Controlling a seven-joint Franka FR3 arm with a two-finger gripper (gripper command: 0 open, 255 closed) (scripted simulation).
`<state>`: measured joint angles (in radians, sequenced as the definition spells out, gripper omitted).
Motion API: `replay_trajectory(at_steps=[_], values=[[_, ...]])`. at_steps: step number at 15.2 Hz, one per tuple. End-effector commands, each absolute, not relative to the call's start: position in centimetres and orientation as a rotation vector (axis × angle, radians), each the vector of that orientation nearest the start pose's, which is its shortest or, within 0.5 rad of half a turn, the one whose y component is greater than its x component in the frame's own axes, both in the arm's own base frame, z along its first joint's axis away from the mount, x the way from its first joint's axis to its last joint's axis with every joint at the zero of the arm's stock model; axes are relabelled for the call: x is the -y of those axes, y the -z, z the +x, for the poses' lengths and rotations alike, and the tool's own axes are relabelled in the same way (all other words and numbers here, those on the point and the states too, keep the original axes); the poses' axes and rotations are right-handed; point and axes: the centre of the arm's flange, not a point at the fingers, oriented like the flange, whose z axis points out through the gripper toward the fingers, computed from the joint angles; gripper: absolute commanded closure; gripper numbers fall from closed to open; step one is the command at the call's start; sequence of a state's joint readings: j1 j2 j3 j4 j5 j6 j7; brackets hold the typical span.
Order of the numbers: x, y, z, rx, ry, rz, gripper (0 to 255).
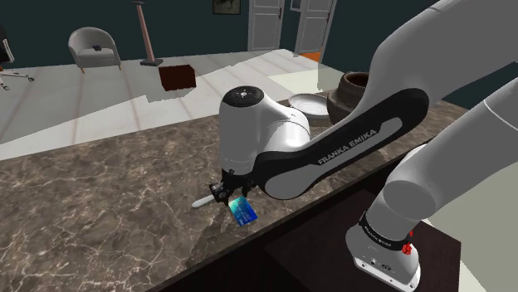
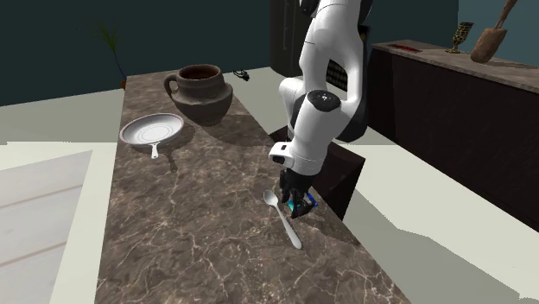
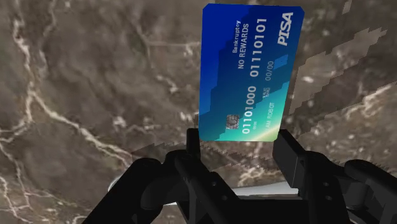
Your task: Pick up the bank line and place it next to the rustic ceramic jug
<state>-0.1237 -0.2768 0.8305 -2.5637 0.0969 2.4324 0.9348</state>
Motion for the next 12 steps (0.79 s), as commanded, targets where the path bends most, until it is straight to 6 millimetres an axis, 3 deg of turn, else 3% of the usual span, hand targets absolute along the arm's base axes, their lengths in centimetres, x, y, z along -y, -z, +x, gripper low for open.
replay_trajectory(at_steps=[1, 12], values=[[-27.9, -34.1, 34.0, -0.499, 0.222, -3.145, 255], [-27.9, -39.9, 34.0, -0.499, 0.222, -3.145, 255]])
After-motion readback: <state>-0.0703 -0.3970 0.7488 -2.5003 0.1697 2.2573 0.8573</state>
